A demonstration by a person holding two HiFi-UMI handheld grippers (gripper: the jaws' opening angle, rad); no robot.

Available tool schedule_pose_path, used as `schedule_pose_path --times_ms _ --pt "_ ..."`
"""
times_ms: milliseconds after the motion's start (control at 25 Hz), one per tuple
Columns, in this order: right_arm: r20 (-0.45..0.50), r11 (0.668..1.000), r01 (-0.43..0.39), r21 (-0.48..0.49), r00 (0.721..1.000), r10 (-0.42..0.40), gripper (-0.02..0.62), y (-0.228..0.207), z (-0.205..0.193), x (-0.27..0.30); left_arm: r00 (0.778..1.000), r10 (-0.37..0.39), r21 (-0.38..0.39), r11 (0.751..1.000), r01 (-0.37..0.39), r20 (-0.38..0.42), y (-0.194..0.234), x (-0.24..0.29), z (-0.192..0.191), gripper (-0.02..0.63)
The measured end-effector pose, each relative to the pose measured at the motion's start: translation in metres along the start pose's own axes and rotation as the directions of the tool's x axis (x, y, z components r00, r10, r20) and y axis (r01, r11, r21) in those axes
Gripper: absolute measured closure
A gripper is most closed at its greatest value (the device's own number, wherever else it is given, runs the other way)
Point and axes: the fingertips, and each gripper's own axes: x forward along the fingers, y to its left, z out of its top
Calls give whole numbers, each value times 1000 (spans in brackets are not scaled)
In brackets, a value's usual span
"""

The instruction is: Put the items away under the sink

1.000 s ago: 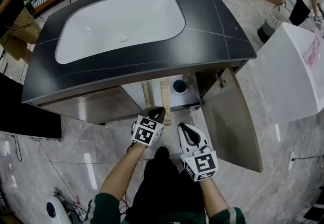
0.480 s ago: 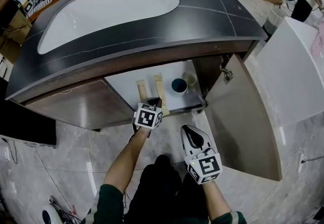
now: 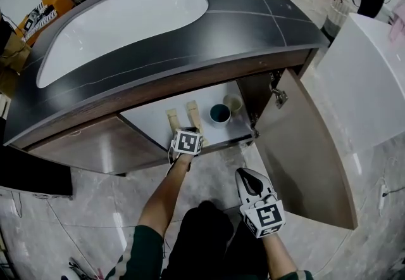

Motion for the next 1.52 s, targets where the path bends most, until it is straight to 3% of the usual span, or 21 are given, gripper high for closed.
schedule_pose_path --times_ms 160,280,480,560,800,920,1040,1160,1320,1520 --pt "-10 1000 0 16 1000 0 552 0 -3 3 998 11 -1 1000 -11 -63 2 10 -18 595" --pt "-24 1000 8 18 1000 -7 552 -1 -7 3 998 -3 -21 1000 2 -59 -3 27 -30 594" --pt "-17 1000 11 26 1000 -10 552 4 -7 1 999 44 13 999 -44 11 8 16 -23 584" --pt "-11 999 13 31 1000 -12 552 6 -6 -1 999 15 -4 1000 -15 37 5 14 -22 544" --pt "21 999 -22 31 1000 21 552 14 -3 -6 990 -20 -6 1000 21 136 -23 -28 -5 542" --pt "40 999 -21 41 999 19 552 17 8 -7 979 -94 43 995 87 181 -48 -53 5 595" --pt "60 999 -13 39 998 11 552 24 25 -12 962 -156 114 985 133 225 -72 -84 14 595" --pt "67 999 -20 41 998 17 552 34 49 -20 954 -156 152 981 119 255 -83 -123 27 595" --pt "46 998 -24 56 999 22 552 44 95 -35 948 -161 175 978 116 273 -96 -178 52 595" --pt "-4 999 6 51 1000 -6 552 54 177 -65 949 -208 166 971 171 237 -126 -256 81 595"
